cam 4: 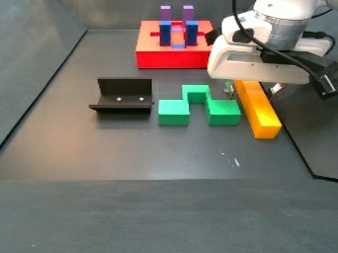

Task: Pick up the yellow object. Move up. Move to above the board. Insert the yellow object.
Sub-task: Pick up the yellow object.

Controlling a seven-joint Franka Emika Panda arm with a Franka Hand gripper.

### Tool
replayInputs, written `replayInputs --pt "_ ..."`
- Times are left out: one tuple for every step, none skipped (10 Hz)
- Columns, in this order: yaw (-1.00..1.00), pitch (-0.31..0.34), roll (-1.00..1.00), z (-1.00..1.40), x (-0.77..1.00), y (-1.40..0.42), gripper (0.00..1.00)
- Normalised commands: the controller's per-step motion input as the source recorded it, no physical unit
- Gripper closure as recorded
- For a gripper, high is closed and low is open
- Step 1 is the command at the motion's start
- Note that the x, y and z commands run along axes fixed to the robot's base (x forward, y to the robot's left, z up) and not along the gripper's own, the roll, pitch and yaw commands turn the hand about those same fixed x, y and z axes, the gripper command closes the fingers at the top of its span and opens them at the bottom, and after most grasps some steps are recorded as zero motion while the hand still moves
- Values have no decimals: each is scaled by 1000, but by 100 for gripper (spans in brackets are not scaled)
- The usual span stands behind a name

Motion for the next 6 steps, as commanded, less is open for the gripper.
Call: replayInputs --pt "0 0 0 0 0 86 0" --pt "-23 0 0 0 -40 66 0" --pt "-3 0 0 0 -3 57 0" --pt "0 0 0 0 0 0 0" --pt "0 0 0 0 0 0 100" --pt "0 0 0 0 0 0 100"
